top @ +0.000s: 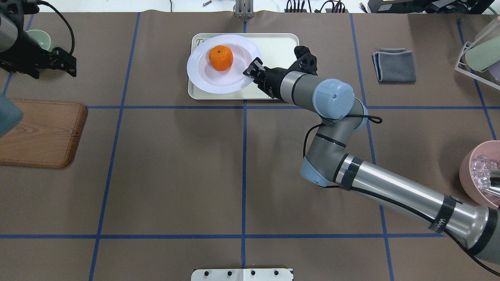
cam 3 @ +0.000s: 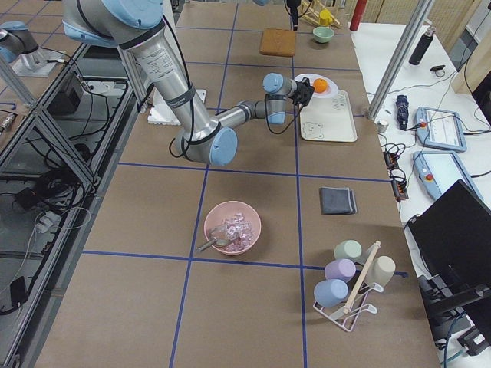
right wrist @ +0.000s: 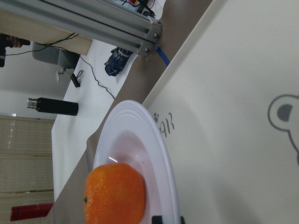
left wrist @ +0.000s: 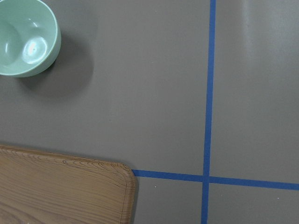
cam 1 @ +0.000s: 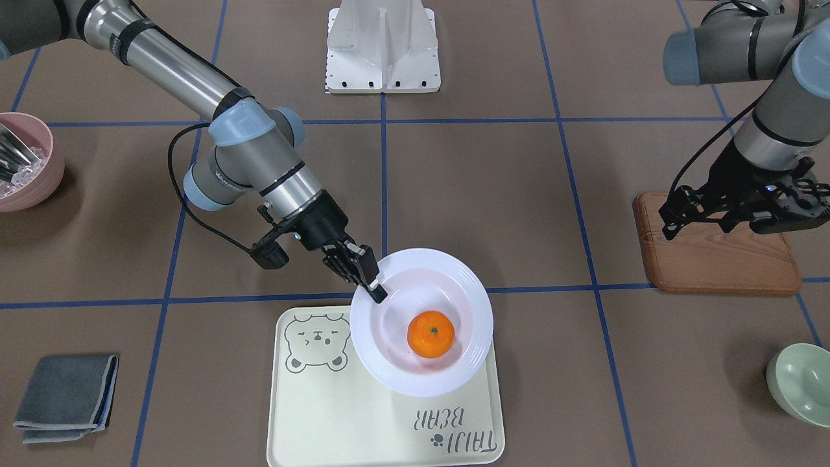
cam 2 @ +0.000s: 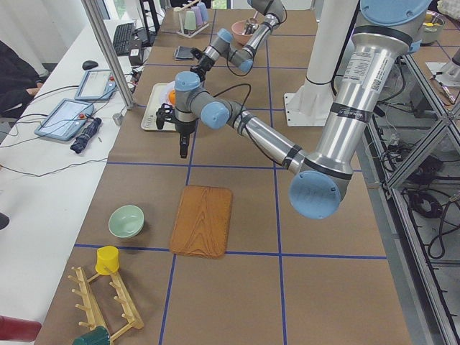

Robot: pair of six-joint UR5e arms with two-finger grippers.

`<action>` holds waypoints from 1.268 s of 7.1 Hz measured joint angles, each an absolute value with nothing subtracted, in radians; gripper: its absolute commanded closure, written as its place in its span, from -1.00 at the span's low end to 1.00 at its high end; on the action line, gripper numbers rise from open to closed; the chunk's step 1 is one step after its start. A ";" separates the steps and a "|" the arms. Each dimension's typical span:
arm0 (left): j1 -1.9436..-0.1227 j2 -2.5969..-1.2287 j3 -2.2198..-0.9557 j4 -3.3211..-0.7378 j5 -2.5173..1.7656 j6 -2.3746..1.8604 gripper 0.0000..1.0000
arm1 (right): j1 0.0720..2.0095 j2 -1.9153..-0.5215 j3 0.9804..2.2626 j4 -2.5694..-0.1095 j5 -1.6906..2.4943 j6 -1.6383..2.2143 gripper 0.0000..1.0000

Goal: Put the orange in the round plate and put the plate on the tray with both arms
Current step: 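Slide the plate with the right gripper onto the cream bear tray, then release the plate rim and pull the right arm back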

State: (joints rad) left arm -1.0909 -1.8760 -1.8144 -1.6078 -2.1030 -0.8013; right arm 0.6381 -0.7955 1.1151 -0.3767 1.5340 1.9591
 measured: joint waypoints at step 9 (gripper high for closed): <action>-1.092 -1.877 -1.816 -1.608 -2.102 -0.800 -0.97 | 0.751 -0.746 0.997 -0.640 1.796 1.720 -1.00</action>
